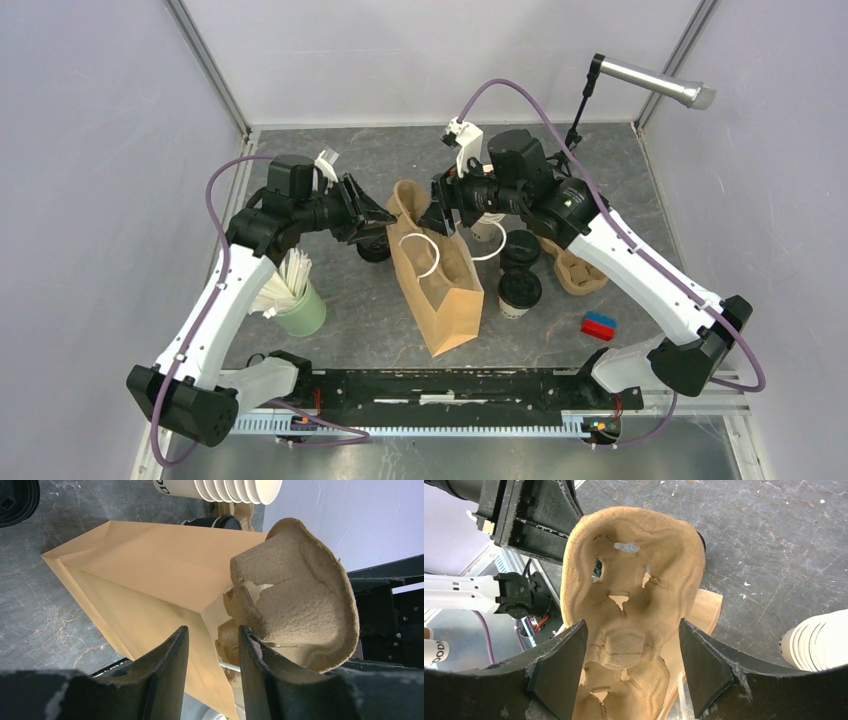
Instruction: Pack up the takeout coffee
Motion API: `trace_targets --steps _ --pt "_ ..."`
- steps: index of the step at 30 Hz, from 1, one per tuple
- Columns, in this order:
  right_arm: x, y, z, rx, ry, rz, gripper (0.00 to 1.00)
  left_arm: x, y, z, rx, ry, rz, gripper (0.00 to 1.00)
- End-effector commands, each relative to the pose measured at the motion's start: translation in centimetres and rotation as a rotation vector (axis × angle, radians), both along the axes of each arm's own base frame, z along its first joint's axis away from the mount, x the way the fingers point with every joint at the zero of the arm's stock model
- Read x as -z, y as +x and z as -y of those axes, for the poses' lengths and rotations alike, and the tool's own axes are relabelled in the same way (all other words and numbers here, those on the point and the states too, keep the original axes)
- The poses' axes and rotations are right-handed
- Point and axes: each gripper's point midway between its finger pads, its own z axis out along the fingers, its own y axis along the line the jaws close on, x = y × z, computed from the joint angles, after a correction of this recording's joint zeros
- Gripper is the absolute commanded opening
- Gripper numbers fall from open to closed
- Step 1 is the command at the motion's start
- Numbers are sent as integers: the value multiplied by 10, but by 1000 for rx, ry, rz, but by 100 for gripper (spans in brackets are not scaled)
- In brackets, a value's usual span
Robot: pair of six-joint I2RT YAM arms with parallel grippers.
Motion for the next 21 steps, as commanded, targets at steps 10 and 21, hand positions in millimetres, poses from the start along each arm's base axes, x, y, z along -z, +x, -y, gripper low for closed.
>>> trace_targets --steps 10,21 --pt "-33 -1 9 -39 126 -58 67 1 1 3 27 -9 3 41" --pt "-5 -12 4 -96 92 -162 65 2 0 4 29 -9 -8 39"
